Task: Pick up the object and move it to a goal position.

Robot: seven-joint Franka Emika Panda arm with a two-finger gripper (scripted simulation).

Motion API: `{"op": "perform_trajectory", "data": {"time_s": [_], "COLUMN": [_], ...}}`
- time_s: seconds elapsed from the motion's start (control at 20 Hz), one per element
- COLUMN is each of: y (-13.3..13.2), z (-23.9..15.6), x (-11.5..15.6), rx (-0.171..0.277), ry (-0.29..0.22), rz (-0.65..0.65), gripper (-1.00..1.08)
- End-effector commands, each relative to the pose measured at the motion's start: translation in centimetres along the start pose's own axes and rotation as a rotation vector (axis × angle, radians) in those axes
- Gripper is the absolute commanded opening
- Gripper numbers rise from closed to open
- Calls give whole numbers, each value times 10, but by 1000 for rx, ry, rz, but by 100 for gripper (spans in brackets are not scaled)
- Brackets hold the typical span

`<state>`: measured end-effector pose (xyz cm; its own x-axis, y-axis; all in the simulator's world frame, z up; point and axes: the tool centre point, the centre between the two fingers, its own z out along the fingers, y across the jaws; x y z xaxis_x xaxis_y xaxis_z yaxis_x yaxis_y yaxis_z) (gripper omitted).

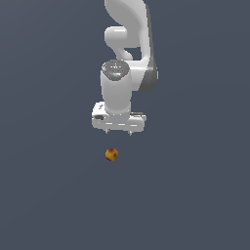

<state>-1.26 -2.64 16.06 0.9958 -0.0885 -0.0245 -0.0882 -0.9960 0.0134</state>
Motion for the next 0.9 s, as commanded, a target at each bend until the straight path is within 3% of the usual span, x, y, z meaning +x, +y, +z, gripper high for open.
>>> {"op": "perform_trajectory", "data": {"time_s": [0.0,0.45,0.85], "y": [0,11,11], "z": [0,-9,-3], "x": [0,-1,4], "rx": [0,-31,-25], "ry": [0,4,5], "rz": [0,-31,7], "gripper": [100,100,100]}}
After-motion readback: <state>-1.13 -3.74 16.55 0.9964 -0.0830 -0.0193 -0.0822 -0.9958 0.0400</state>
